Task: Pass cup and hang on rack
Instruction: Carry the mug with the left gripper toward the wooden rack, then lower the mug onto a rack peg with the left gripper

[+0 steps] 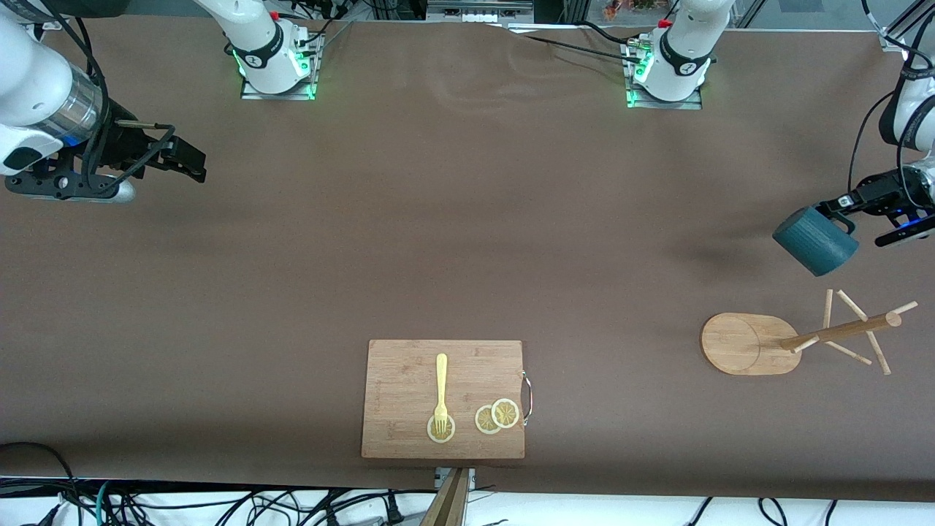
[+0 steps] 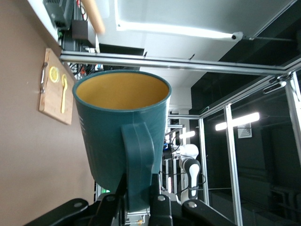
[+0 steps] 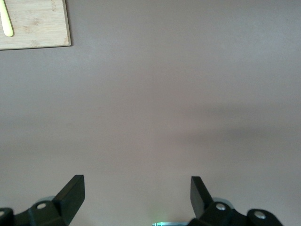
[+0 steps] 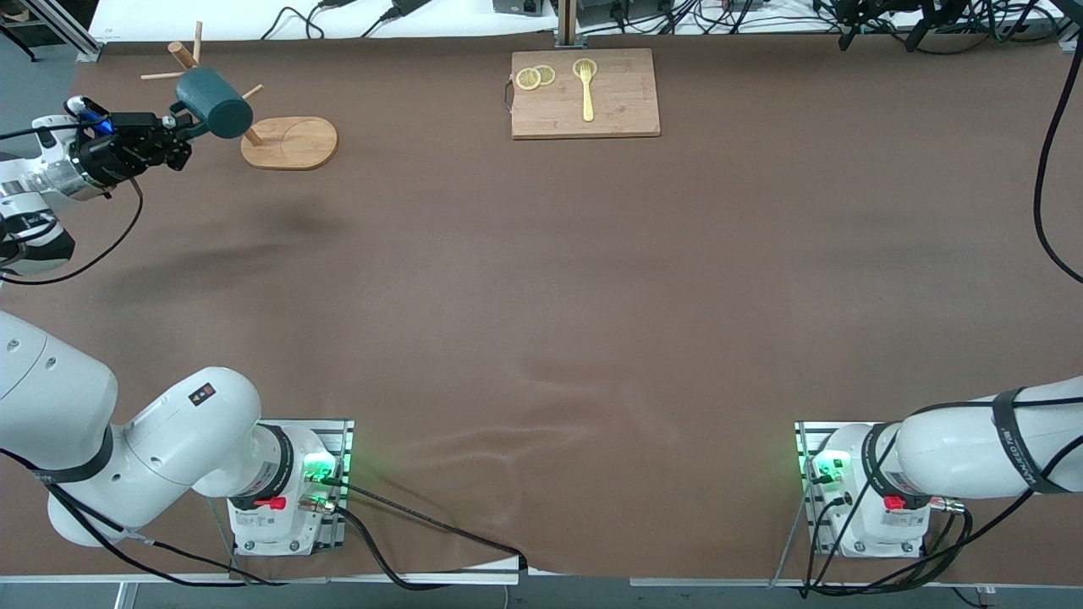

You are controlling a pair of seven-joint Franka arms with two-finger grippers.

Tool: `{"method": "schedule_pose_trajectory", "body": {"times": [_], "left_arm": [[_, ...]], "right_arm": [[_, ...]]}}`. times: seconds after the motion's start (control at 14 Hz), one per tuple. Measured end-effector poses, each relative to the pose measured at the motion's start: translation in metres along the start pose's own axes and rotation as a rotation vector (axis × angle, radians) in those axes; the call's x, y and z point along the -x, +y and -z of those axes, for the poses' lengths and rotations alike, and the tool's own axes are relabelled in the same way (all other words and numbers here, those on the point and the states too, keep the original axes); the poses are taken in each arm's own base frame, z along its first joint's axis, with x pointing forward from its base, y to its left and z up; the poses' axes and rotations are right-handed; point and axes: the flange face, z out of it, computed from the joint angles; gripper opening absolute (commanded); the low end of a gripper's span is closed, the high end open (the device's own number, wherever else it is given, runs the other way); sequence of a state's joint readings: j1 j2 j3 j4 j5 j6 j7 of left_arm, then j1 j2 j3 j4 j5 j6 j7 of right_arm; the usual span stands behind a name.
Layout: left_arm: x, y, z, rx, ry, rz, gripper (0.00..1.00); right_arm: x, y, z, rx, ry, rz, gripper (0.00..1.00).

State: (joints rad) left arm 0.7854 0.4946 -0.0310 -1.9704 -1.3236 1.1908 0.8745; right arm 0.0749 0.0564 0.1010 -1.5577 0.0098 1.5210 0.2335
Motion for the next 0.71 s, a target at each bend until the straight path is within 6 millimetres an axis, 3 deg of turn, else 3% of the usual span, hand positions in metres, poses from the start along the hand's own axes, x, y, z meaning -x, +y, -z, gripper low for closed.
{"method": "schedule_pose_trajectory", "body": {"times": [0.71], "left_arm": [[-0.035,-0.032,0.011,0.076,0.051,0.003,0.0]], "right_arm": [[0.0,0.0,0.0,0.0,0.0,0.0,0.99]]}}
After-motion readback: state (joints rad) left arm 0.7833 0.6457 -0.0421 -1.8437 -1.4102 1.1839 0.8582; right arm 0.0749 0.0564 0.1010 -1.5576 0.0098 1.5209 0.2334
